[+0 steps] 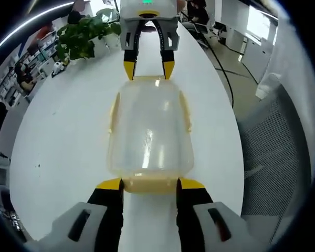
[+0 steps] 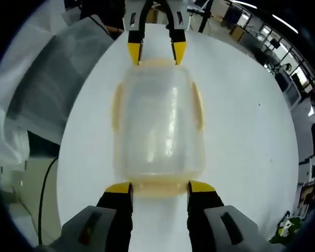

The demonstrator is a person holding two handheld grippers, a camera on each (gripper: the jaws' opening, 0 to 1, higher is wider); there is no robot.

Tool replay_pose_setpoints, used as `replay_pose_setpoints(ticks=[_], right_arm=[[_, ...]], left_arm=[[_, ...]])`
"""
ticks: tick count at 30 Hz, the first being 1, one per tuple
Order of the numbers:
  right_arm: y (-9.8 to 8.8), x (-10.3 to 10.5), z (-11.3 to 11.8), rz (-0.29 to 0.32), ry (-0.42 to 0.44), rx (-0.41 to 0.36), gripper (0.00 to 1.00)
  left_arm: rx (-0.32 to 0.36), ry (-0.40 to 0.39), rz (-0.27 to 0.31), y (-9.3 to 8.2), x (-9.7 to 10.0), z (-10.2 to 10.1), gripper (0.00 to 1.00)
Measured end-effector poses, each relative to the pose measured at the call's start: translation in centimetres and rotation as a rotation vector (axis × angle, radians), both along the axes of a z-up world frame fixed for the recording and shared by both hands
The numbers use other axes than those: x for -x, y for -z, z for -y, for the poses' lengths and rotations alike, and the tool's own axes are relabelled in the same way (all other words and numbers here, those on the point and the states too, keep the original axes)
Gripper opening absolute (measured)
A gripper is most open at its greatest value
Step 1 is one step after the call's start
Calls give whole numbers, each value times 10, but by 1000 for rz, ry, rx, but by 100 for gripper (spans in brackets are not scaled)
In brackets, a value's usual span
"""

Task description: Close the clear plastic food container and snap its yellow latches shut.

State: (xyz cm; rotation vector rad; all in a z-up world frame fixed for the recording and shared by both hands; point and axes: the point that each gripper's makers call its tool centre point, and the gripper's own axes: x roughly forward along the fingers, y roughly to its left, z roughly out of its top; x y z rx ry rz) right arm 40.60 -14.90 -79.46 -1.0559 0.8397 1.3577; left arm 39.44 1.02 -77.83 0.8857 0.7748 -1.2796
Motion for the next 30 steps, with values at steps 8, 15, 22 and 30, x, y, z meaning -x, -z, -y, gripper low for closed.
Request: replay_pose_setpoints(ticks=[8,15,22,30], right_arm=[[-1,-2,5,-2,-5,5,39],[4,1,10,-13,-8,11,39],[6,0,10,-26,-4,13,39],[8,-1,10,-49,-4,19,39]], left_arm=[[14,-1,-3,0,0,7,38],[21,-8,-19,5,3,11,38],[15,-16,-37,11,3,11,38],[21,-16,-64,16,3,10,38]])
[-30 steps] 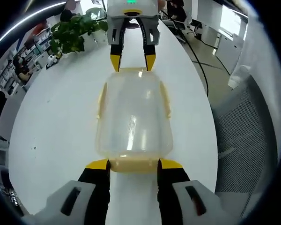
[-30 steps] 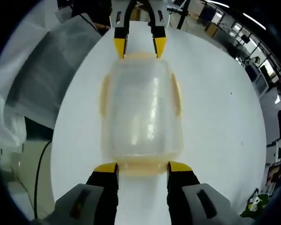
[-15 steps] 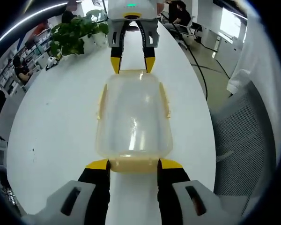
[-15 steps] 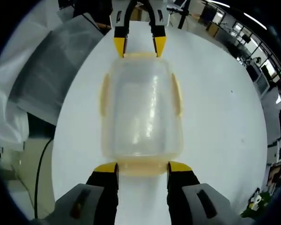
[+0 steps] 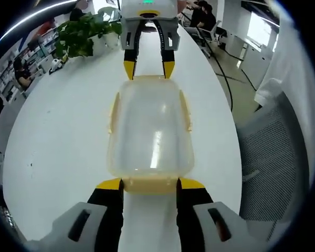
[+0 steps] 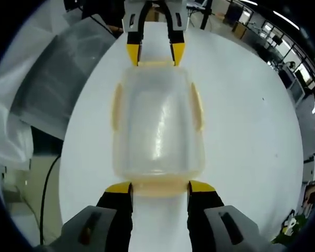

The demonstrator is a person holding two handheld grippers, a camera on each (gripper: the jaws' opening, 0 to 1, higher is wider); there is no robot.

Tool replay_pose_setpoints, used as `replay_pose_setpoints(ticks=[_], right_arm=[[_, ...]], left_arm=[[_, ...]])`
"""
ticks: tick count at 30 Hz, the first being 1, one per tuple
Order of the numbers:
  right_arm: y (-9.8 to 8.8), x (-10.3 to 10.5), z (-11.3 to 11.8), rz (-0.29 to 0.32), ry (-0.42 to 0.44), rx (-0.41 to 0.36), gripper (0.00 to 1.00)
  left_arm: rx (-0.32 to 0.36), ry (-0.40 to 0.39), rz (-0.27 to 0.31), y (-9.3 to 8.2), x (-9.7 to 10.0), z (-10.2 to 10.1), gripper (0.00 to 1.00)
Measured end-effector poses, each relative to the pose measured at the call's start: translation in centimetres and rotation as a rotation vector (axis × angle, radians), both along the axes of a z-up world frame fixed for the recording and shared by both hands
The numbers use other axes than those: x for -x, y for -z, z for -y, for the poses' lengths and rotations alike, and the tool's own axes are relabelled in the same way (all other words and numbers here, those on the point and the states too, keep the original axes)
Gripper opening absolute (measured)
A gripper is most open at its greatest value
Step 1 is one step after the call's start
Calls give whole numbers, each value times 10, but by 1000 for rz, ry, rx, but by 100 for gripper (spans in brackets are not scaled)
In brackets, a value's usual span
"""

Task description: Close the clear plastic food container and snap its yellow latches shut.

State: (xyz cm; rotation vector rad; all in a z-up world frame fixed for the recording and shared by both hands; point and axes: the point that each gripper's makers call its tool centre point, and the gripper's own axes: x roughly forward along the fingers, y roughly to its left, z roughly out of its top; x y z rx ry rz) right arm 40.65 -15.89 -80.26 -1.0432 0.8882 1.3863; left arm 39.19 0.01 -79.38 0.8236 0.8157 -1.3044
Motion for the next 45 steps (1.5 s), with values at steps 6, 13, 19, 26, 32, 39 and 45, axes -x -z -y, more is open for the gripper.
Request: replay_pose_setpoints(ticks=[6,13,19,26,32,39,45], right_arm=[[0,0,0,-11,0,1,39],[2,0,1,-22,-3,6,40],[5,5,2,-46,20,11,42],[5,7,7,-43,31,8,48],[-4,11,10,-68,102,-41,49],[-13,8,11,-88,239,-59,45],[-18,8,6,-115,335,-81,45]], left_arm=[[9,0,-15,1,0,0,38],[19,0,-45,2,0,0,39],[-35,63,13,12,1,-6,41],[3,15,-24,8,6,-9,44],[24,-45,-84,1,12,-14,45],[66,-201,-99,-9,2,-17,45],[123,-321,-133,-20,-1,-14,45]])
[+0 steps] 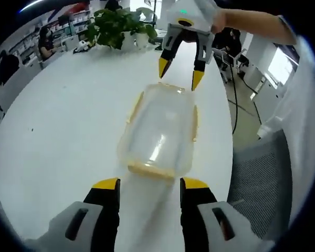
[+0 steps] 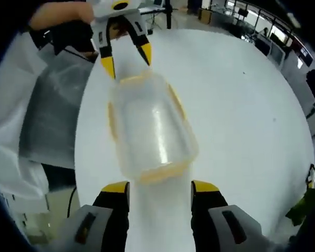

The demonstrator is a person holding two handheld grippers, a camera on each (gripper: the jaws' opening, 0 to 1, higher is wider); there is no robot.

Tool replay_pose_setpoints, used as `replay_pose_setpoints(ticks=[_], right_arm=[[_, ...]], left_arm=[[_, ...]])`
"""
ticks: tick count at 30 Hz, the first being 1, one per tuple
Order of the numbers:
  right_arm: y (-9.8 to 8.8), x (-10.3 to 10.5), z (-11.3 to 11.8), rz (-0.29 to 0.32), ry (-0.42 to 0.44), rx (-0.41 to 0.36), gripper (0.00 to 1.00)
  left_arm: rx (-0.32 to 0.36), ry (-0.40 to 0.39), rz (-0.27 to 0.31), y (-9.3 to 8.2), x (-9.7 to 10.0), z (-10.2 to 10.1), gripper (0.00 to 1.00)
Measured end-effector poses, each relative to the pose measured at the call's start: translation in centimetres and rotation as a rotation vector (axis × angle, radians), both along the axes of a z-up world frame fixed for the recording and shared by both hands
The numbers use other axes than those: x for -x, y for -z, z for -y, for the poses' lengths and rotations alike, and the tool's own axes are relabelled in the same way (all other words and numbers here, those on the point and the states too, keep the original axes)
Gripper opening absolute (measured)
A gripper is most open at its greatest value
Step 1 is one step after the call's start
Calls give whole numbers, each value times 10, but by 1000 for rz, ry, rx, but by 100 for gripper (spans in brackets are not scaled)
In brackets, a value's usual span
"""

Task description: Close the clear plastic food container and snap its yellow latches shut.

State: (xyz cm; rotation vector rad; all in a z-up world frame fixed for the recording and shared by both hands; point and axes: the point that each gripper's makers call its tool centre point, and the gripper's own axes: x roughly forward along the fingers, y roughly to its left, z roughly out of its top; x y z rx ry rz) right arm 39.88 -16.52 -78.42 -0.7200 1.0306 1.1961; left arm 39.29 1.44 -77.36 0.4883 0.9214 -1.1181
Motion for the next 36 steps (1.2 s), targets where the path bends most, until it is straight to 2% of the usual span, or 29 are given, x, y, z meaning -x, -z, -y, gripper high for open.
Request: replay_pose_setpoints(ticks=[2,5,6,7,8,10,11,14,17,19,20,21,24,27,31,36], right_arm=[[-3,-1,-2,-9,42,-17,43],[-4,2,-1,-61,130,-22,43],[-4,-1,0,-51,138,-24,42],[-4,-1,1,-48,147,-18,42],[-3,-2,3,-43,152,-4,42],[-3,-4,2,-37,177,-8,42],[-4,-3,0,-56,210,-22,42],[-5,-6,-2,-55,245,-31,42],[-8,-11,-6,-71,339,-66,42],[-10,-11,-11,-109,397,-107,41],[-10,-11,-13,-132,423,-119,41],[-10,-11,-13,-132,433,-119,41],[-5,-12,-10,-131,452,-92,39],[-3,-12,-11,-161,515,-110,38],[-2,-9,-19,-215,576,-161,39],[3,-10,-17,-218,619,-155,39]], left_arm=[[2,-38,12,-3,-4,-1,45],[-4,-91,10,-5,-4,-1,44],[6,-129,-9,-5,-4,-1,44],[14,-142,-10,-5,-5,0,44],[8,-194,-1,-5,-9,-3,44],[-2,-185,31,-6,-12,-3,44],[-3,-206,23,-6,-11,-2,44],[30,-271,3,-8,-12,1,44],[22,-332,-19,-5,-13,0,44],[34,-367,-27,-4,-14,1,44],[44,-390,-50,-4,-13,3,44],[40,-421,-63,-3,-13,3,42],[25,-413,-56,-1,-10,6,42],[58,-500,-128,2,-8,8,42],[70,-529,-143,2,-8,9,42],[102,-602,-200,7,-7,10,41]])
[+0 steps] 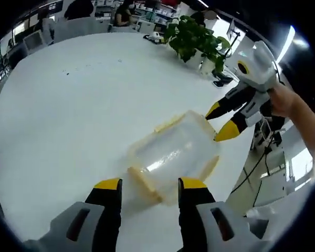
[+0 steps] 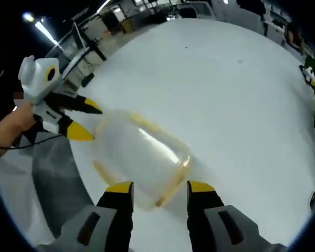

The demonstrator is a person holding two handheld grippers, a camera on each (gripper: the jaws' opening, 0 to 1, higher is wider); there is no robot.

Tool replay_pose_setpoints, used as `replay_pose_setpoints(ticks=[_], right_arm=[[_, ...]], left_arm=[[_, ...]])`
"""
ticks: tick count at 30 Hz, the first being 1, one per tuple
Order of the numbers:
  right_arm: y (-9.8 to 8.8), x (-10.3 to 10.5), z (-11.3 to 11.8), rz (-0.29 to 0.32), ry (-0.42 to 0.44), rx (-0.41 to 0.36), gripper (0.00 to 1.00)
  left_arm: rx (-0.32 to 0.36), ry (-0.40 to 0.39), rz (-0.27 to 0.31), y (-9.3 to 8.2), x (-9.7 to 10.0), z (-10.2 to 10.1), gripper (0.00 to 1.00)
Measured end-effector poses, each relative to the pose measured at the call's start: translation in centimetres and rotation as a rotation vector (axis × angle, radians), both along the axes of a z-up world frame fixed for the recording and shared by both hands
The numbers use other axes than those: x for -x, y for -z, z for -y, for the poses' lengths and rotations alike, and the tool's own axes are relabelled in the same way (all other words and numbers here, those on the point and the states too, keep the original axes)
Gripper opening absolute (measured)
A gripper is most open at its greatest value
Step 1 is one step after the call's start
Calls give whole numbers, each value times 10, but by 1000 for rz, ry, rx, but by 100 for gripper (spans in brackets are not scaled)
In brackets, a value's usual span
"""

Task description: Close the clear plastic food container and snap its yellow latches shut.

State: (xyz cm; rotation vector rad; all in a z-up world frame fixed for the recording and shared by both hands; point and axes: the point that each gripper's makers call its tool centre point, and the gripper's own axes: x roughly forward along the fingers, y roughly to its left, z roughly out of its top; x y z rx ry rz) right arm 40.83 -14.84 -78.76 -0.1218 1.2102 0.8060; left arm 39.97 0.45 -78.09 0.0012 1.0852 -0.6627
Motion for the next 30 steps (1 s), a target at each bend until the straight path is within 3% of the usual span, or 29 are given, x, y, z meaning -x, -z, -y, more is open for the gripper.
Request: replay_pose_setpoints(ticks=[8,13,23,28,29,30], right_arm=[[9,2,0,-34,57,-7,38],[9,1,-2,-38,72,-11,38],[9,1,-5,-51,82,-12,36],[10,1,-4,-40,80,-14,35],[10,0,-2,-42,109,2,35],[9,1,-4,-45,77,13,35]], left_arm=[[60,-74,-73,9,8,8,35],[55,-74,-85,14,9,8,33],[65,-68,-93,14,6,10,32],[76,-53,-57,14,4,13,29],[92,-85,-27,7,-1,11,28],[78,-68,-54,4,2,10,28]])
